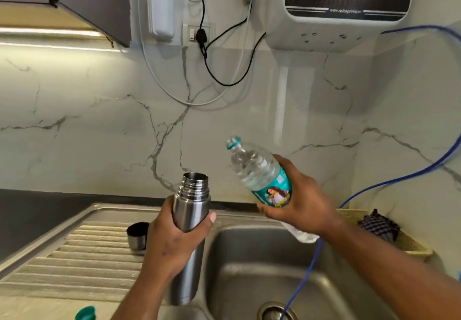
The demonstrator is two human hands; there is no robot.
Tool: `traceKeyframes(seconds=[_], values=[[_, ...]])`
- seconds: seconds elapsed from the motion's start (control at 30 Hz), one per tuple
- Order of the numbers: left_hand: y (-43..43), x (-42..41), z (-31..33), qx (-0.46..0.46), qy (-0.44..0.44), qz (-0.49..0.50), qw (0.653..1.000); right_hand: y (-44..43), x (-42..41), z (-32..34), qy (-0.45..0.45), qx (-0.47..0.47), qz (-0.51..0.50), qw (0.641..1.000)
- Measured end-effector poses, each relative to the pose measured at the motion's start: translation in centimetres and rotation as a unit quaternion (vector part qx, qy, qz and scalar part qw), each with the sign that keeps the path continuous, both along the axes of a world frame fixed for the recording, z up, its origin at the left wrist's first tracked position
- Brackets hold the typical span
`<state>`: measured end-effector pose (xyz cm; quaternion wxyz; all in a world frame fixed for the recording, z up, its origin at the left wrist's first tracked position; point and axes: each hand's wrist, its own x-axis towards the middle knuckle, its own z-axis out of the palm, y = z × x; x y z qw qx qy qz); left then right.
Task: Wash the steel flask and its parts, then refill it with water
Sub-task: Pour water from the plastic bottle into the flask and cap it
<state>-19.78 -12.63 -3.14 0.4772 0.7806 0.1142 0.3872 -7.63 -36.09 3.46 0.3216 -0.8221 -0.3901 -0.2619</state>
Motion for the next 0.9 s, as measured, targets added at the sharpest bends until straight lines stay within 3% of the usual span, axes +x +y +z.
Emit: traceKeyframes(seconds=[0.5, 0.9], values=[[0.4, -0.2, -0.3, 0.026, -0.025, 0.009, 0.999, 0.0, -1.2, 4.6, -0.079, -0.265, -0.067, 0.959], [0.5, 0.1, -0.7, 0.052, -0.031, 0.011, 0.998, -0.7, -0.7, 5.7, -0.115, -0.316, -0.081, 0.938]])
